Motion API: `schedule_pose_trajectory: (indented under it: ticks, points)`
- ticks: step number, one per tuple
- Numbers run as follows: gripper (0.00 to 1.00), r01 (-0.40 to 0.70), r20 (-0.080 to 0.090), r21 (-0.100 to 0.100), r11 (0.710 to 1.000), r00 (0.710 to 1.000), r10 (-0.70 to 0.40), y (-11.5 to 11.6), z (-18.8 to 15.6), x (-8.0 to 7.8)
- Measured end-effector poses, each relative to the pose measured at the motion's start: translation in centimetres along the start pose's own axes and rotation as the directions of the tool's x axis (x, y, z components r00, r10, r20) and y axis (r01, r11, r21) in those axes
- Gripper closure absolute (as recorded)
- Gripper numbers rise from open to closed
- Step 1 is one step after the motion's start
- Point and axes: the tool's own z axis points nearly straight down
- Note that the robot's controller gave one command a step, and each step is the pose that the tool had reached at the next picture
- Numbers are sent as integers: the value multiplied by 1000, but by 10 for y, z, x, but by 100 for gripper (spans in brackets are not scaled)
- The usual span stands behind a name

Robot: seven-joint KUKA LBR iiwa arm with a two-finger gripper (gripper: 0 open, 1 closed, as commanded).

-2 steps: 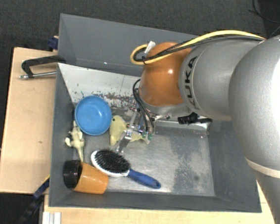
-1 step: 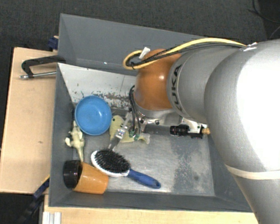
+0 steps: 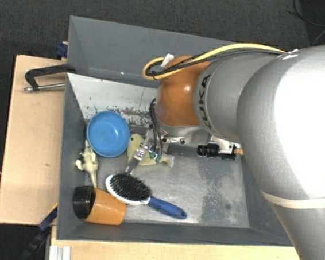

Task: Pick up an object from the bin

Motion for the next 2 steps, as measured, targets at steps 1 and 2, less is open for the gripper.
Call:
schedule_pose_trajectory:
  ticks: [1, 2]
  points:
    - [100, -1, 11, -3, 1000, 1000, 1, 0, -2, -3]
    - [100, 0, 3, 0, 1000, 1000, 0, 2, -11, -4]
